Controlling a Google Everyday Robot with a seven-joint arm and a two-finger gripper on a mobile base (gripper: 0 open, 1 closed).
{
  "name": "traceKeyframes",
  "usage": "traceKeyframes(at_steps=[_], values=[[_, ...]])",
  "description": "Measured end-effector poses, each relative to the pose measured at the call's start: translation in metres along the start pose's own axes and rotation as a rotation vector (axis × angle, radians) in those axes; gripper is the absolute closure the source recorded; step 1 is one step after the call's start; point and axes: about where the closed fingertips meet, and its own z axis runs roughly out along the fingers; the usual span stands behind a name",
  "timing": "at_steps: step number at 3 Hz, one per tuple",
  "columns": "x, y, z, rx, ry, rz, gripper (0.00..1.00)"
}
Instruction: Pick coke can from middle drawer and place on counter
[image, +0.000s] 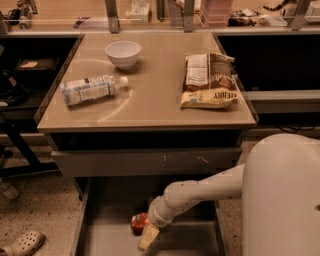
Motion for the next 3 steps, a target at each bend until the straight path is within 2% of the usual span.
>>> traceKeyframes(at_steps=[1, 3], values=[[0.0003, 0.0, 0.0005, -0.001, 0.0, 0.001, 0.18], [0.0003, 0.0001, 0.0005, -0.001, 0.0, 0.001, 0.64]])
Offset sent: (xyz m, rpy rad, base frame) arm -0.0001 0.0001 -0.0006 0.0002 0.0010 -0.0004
